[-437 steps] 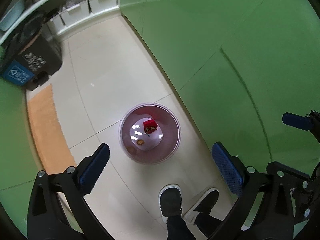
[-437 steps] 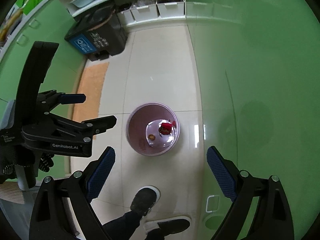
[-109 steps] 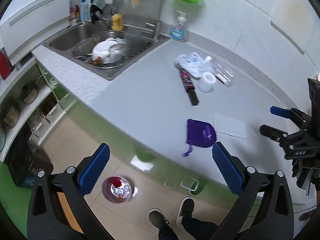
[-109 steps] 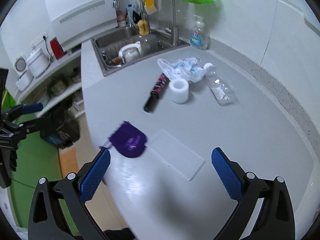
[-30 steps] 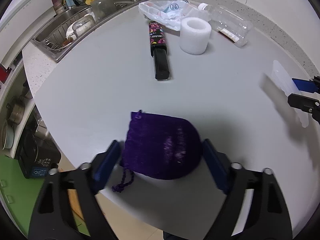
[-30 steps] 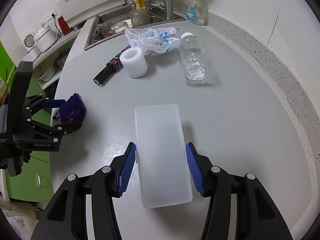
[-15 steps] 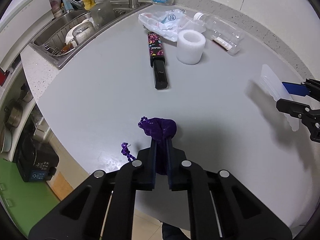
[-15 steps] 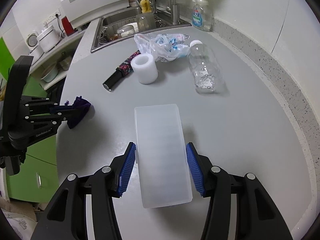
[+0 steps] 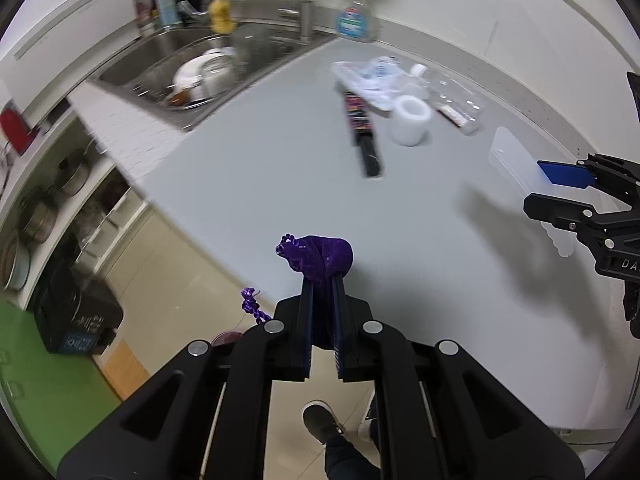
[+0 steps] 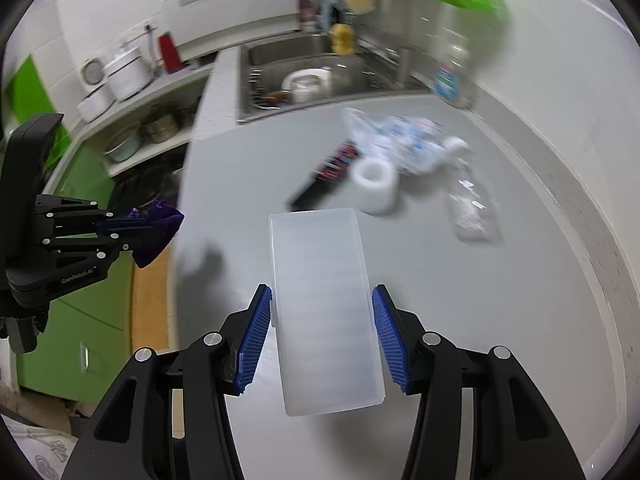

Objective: Collect trash
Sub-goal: 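Carry the tray and purple pouch to the pink bin and release both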

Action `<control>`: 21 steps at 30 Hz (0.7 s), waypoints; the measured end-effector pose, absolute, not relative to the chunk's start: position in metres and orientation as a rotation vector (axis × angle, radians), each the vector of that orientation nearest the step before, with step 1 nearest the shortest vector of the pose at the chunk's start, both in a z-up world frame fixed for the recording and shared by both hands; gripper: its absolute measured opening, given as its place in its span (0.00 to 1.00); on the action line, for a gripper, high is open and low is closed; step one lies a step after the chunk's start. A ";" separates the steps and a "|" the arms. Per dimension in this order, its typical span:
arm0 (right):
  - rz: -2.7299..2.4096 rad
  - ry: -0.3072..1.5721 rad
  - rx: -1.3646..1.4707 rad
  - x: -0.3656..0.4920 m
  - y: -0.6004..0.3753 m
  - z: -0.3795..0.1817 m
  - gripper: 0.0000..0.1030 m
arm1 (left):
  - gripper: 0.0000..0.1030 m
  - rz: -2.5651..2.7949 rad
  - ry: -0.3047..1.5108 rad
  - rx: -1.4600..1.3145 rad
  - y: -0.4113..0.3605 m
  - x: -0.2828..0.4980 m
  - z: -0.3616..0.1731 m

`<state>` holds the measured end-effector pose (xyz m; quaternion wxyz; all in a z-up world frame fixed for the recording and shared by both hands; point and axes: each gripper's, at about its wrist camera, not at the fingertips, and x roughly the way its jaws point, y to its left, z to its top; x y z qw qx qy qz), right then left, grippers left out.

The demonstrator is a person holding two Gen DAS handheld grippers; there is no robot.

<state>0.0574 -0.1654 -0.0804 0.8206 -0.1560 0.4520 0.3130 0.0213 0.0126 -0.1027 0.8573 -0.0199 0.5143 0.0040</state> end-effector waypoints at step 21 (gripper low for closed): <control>1.019 1.060 -0.514 -0.007 0.080 -0.171 0.49 | 0.08 0.352 1.151 -0.287 0.211 -0.117 -0.180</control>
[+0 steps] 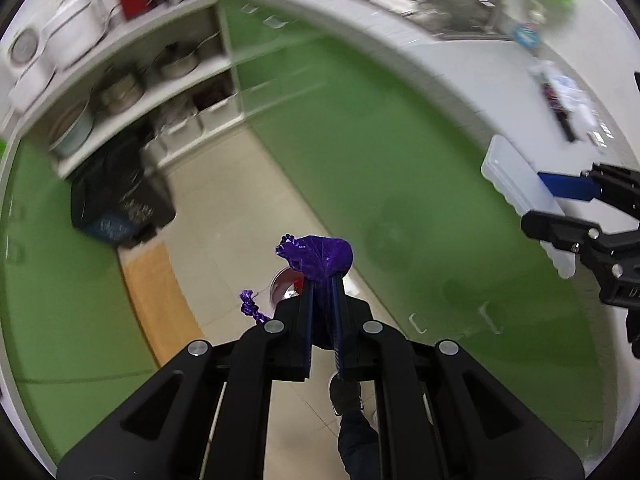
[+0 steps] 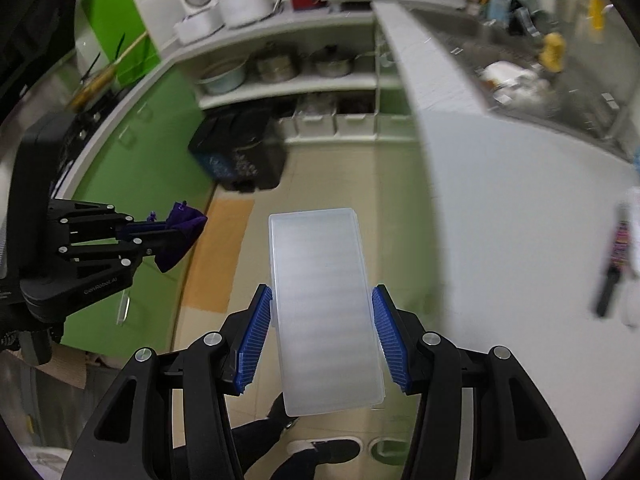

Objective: Collect trash
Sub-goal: 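Carry the tray and purple pouch to the pink bin and release both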

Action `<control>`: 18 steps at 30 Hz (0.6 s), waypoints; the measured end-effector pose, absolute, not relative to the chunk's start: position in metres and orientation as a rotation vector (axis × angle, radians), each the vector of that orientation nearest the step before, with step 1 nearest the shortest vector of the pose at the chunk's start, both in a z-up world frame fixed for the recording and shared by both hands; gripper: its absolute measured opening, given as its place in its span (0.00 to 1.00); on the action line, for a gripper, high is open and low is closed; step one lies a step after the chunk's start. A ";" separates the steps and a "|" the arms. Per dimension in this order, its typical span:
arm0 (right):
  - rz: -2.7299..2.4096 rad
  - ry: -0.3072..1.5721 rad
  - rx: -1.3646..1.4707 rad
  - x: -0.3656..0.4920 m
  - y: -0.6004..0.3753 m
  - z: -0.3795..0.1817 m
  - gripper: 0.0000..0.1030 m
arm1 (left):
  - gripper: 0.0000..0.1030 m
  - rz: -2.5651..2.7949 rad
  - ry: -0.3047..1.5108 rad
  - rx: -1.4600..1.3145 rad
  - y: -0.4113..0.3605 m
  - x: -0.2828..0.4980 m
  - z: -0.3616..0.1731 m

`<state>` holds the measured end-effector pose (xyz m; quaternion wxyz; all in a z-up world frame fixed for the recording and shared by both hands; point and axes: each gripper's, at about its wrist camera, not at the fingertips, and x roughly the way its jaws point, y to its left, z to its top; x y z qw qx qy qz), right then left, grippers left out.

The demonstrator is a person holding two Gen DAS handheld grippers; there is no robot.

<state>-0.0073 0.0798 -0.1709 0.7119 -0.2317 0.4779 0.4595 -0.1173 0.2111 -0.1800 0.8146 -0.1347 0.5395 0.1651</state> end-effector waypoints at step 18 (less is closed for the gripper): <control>1.085 1.254 -0.646 -0.013 0.204 -0.478 0.49 | 0.08 0.451 1.244 -0.488 0.305 -0.152 -0.429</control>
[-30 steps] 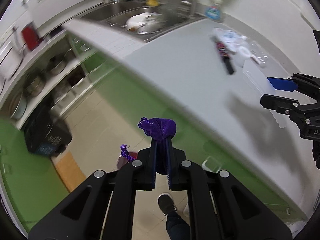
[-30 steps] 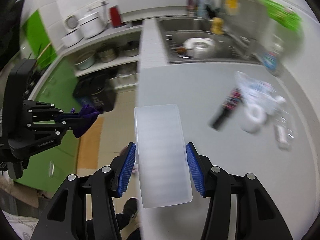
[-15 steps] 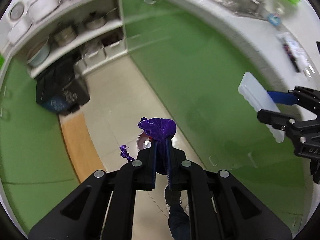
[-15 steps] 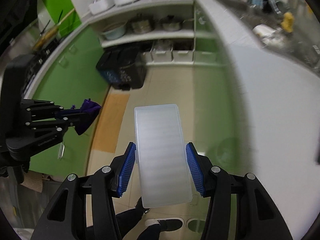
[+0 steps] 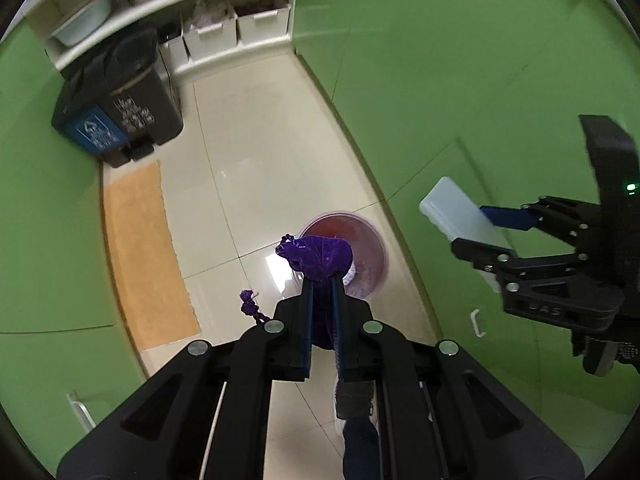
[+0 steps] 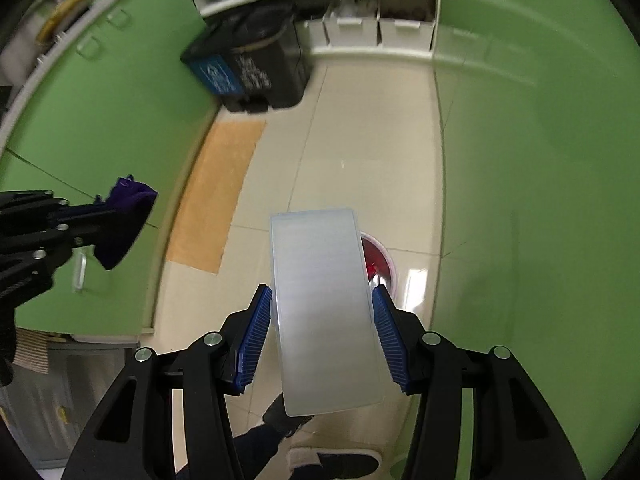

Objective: Collect trash
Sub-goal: 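Carry the tray and purple pouch to the pink bin and release both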

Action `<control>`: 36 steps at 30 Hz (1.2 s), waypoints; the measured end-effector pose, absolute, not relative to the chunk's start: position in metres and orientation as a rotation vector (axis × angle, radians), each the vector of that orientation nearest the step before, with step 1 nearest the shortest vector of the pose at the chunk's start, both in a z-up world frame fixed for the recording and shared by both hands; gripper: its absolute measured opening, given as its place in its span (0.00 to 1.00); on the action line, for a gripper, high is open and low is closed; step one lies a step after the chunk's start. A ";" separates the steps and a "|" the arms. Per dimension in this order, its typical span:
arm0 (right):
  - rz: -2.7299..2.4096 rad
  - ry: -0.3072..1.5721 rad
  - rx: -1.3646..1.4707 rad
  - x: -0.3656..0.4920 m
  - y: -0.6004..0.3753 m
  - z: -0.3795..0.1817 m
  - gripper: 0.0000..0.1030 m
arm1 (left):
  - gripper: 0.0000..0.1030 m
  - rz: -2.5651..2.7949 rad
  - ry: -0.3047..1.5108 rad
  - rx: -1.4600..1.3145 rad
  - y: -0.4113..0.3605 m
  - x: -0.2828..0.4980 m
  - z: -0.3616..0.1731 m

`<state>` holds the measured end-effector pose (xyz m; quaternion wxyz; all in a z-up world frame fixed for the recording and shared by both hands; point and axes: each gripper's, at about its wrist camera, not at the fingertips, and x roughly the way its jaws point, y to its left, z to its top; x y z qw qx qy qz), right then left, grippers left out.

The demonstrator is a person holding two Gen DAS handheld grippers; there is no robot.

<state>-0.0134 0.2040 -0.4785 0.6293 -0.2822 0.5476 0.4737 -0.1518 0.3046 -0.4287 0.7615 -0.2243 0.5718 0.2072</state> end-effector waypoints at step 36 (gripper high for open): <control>0.855 1.267 -0.571 0.008 0.116 -0.559 0.94 | 0.69 0.266 1.305 -0.525 0.284 -0.063 -0.609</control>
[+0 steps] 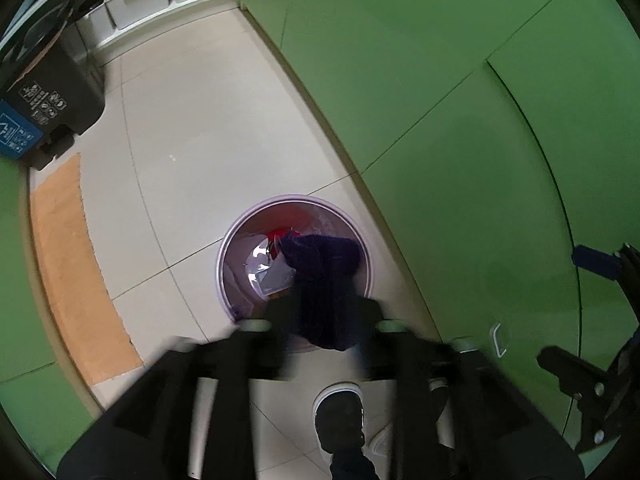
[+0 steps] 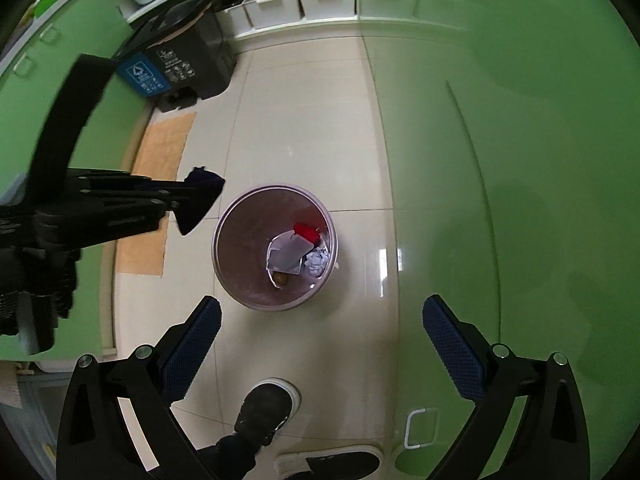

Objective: Collect trash
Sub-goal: 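Carry the tray and purple pouch to the pink bin and release both, then move both open tools back from the bin to the counter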

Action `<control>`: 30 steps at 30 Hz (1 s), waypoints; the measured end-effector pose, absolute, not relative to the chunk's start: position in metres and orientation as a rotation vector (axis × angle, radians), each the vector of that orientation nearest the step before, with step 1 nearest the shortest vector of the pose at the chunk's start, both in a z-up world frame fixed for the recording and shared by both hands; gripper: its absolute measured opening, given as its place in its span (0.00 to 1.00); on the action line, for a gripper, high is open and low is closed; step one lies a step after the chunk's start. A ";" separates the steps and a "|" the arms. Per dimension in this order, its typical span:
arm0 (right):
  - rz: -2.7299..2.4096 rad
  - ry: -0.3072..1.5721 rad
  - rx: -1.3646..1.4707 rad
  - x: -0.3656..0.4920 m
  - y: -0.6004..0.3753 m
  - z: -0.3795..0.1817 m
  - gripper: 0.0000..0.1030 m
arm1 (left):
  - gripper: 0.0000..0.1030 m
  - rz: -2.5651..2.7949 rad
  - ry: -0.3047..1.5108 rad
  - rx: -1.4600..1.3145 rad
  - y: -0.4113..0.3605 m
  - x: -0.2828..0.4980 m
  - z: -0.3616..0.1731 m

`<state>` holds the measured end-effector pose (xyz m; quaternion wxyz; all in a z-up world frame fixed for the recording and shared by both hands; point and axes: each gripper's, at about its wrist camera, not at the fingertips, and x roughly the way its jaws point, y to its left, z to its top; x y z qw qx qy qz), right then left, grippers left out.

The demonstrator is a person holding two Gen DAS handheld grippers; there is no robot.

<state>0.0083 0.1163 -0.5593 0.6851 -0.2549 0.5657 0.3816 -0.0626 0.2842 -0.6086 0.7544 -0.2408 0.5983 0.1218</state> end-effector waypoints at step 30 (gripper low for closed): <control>0.923 1.136 -0.412 -0.055 0.127 -0.287 0.94 | 0.97 0.388 1.162 -0.422 0.288 -0.127 -0.287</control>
